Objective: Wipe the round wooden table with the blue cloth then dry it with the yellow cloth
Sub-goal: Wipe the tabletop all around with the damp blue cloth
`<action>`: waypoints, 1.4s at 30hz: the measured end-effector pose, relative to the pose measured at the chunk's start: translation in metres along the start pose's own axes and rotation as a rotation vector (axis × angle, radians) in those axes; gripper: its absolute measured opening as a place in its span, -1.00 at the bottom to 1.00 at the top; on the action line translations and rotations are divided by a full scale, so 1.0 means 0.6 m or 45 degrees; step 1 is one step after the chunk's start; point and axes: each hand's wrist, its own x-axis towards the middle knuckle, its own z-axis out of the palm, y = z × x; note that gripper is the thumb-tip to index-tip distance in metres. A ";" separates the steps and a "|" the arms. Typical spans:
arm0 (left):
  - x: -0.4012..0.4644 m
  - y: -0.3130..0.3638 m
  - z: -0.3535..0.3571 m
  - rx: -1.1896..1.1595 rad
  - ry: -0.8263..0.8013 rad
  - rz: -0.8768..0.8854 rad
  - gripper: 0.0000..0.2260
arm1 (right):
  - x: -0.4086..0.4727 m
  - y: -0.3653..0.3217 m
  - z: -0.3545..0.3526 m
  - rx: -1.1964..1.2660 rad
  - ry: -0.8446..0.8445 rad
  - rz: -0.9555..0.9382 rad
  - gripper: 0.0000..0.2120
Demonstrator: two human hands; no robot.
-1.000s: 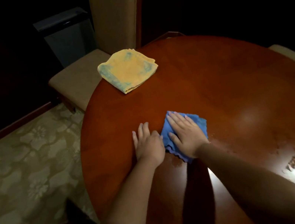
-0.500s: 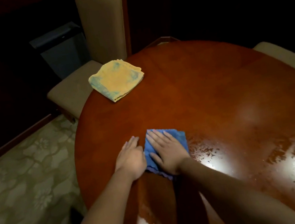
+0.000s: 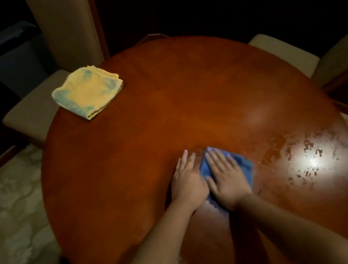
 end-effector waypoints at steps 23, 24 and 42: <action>-0.096 0.000 0.056 0.248 0.114 -0.202 -0.65 | -0.054 -0.014 0.023 0.010 0.041 -0.083 -0.36; -0.117 -0.009 0.052 0.320 0.131 -0.224 -0.67 | -0.066 -0.034 0.026 0.004 0.037 -0.088 -0.37; -0.351 -0.091 -0.001 0.369 -0.524 -0.350 -0.71 | -0.223 -0.225 0.080 0.024 -0.096 -0.580 -0.41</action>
